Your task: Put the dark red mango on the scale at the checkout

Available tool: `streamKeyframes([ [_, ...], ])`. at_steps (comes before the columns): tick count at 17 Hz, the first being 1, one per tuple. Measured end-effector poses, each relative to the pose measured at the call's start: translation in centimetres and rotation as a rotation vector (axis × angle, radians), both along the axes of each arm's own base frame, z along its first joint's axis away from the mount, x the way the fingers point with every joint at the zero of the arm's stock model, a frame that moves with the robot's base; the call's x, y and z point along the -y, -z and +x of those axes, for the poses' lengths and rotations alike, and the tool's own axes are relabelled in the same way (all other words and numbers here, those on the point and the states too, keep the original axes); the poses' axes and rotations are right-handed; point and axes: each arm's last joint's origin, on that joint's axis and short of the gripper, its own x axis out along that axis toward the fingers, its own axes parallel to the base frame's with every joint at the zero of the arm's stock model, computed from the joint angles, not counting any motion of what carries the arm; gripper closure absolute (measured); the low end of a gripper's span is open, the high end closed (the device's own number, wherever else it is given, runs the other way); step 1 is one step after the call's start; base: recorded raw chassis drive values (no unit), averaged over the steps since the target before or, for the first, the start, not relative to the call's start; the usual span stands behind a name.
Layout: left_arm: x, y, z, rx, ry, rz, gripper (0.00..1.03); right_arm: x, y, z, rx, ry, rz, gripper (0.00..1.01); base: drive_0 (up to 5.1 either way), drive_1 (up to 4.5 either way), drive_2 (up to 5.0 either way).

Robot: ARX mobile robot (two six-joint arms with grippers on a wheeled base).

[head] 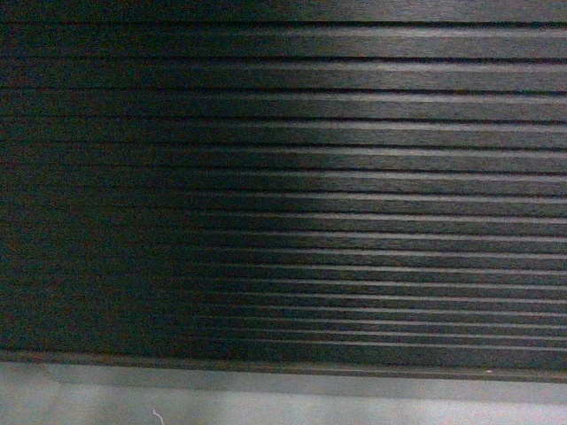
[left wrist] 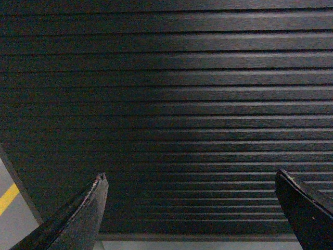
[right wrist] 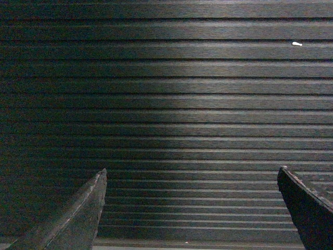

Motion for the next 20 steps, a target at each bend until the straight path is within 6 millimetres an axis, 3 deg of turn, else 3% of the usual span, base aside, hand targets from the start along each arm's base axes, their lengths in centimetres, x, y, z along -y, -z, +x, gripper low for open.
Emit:
streamKeyframes([
  [20, 0.00, 0.01, 0.00, -0.001, 0.000, 0.000, 0.05, 0.00, 0.01, 0.00, -0.001, 0.000, 0.000, 0.03, 0.0, 0.00, 0.0],
])
